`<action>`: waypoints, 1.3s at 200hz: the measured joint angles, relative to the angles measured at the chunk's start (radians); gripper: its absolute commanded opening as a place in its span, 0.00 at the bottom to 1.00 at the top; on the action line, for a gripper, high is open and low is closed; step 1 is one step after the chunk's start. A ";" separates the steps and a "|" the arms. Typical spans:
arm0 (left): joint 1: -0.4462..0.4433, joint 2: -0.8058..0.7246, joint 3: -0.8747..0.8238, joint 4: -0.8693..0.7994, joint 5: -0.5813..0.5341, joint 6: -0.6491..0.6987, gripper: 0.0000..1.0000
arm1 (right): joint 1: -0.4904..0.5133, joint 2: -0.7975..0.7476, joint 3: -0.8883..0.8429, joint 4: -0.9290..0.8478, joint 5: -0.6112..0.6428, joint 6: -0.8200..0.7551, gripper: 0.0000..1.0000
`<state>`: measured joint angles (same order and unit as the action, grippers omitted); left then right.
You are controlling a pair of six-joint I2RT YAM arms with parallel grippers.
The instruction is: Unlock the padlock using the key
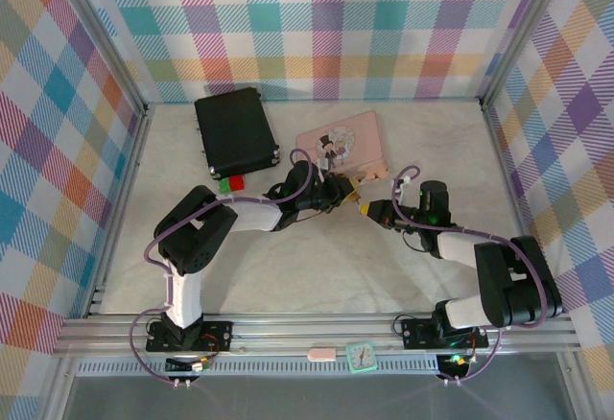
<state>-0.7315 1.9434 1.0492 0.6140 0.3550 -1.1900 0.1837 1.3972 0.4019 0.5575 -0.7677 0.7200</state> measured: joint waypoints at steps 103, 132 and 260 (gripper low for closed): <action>-0.003 0.000 -0.002 0.038 -0.013 0.000 0.00 | 0.000 0.048 0.017 0.079 -0.032 0.092 0.00; 0.003 0.000 -0.025 0.101 -0.016 -0.008 0.00 | 0.000 0.047 0.055 0.025 -0.038 0.111 0.00; 0.006 0.000 -0.052 0.186 0.001 -0.037 0.00 | 0.001 -0.081 0.082 -0.140 0.077 0.137 0.00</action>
<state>-0.7250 1.9434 0.9970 0.8001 0.3561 -1.2266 0.1844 1.3159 0.4835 0.4171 -0.6910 0.8566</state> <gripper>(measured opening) 0.123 0.047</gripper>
